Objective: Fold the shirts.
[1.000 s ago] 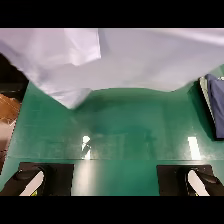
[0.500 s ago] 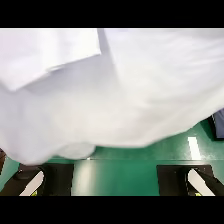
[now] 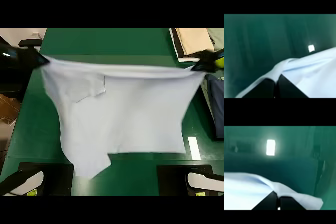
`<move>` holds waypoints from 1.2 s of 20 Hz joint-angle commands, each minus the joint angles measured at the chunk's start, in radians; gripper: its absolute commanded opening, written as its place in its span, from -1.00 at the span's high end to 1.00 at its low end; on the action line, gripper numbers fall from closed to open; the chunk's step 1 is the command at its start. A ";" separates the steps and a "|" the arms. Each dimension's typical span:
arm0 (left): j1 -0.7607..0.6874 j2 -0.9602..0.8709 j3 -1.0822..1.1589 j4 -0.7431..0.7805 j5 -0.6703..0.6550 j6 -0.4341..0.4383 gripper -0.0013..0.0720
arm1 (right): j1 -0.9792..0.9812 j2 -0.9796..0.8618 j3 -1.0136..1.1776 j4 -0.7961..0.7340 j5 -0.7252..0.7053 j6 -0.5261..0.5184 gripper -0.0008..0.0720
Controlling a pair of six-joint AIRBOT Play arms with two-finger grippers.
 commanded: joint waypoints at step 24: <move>0.001 -0.322 -0.195 0.070 -0.061 0.040 -0.53 | -0.021 -0.100 -0.326 0.133 -0.230 -0.104 -0.17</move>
